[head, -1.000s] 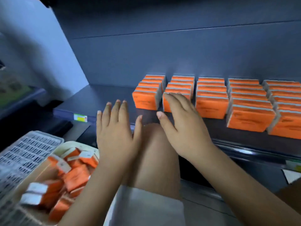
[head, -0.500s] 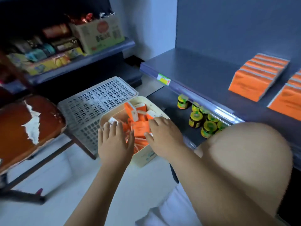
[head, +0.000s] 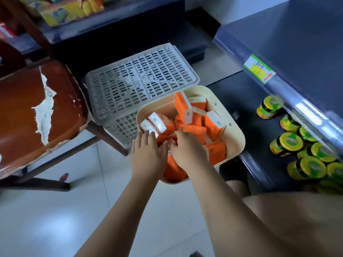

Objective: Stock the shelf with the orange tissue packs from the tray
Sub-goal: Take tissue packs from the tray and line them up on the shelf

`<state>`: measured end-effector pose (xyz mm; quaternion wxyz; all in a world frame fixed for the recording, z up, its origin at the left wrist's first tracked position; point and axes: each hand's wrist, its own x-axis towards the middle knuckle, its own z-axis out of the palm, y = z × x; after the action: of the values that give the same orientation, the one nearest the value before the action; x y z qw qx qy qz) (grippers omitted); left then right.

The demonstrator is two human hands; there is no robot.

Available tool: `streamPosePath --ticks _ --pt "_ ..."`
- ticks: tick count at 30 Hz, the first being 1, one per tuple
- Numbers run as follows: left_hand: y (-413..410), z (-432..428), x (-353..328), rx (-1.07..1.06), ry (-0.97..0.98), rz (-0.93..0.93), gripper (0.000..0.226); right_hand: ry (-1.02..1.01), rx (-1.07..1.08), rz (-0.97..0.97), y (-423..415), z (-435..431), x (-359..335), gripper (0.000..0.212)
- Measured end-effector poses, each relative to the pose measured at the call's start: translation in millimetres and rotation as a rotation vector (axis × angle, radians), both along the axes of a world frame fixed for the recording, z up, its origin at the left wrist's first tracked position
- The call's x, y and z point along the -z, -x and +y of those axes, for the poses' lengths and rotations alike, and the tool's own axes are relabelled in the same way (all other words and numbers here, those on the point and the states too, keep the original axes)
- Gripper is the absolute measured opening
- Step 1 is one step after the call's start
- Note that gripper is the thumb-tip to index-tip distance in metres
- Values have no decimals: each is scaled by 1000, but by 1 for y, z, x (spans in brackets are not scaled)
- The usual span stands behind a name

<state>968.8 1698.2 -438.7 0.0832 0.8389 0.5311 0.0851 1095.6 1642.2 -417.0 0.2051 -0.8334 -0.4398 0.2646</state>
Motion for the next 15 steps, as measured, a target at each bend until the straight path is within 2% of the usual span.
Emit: streamPosePath --ticks 3,7,9,12,15 --pt "-15 36 12 -65 -20 41 63 -52 -152 -39 -13 33 19 61" --pt "-29 74 19 -110 97 165 56 45 -318 -88 -19 66 45 72" --pt "-32 85 24 -97 127 252 68 91 -239 -181 -13 74 58 78" --pt "-29 95 32 -51 29 353 82 -80 26 -244 -4 81 74 67" --pt "-35 100 33 3 28 381 64 -215 300 -117 -13 91 83 45"
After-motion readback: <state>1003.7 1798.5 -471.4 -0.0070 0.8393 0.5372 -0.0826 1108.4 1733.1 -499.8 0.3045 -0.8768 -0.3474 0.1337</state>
